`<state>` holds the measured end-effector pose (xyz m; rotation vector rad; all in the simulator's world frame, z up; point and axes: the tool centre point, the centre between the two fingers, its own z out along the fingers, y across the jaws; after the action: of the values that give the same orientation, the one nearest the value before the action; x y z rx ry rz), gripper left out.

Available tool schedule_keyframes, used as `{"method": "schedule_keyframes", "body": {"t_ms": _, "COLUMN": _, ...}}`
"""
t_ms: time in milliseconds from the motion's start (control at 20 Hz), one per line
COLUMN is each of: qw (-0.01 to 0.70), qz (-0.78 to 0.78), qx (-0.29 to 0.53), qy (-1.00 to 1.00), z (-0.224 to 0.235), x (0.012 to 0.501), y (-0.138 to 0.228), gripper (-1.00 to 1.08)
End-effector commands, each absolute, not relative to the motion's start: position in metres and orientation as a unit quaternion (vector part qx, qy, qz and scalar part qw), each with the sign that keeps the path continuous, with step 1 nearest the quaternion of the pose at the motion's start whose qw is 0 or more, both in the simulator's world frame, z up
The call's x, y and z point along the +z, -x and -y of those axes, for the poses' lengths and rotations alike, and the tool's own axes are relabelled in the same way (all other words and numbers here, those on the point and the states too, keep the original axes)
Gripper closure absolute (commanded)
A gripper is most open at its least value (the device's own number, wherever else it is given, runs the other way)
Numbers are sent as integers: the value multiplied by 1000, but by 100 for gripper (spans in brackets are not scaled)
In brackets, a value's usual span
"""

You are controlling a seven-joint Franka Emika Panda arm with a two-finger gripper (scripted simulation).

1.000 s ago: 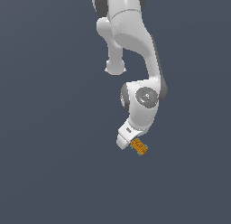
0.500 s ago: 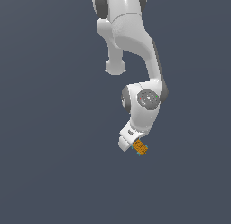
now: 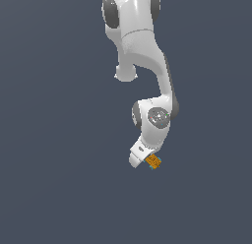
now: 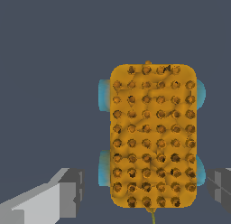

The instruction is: Pick up the object and move it to a goal position.

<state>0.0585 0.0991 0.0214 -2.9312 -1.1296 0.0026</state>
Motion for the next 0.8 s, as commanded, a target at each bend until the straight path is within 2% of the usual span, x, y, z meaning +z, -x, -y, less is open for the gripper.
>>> {"method": "schedule_keyframes", "body": {"t_ms": 0, "qw": 0, "qz": 360, "qx": 0, "qy": 933, "z": -99, "x": 16, "y": -59, "gripper": -92}}
{"method": "schedule_keyframes", "body": {"t_ms": 150, "qw": 0, "qz": 360, "qx": 0, "qy": 933, "z": -99, "x": 15, "y": -60, "gripper": -92}}
{"method": "schedule_keyframes", "body": {"t_ms": 200, "qw": 0, "qz": 360, "qx": 0, "qy": 933, "z": -99, "x": 15, "y": -60, "gripper": 108}}
{"method": "schedule_keyframes", "body": {"t_ms": 750, "qw": 0, "qz": 360, "qx": 0, "qy": 933, "z": -99, "x": 15, "y": -60, "gripper": 108}}
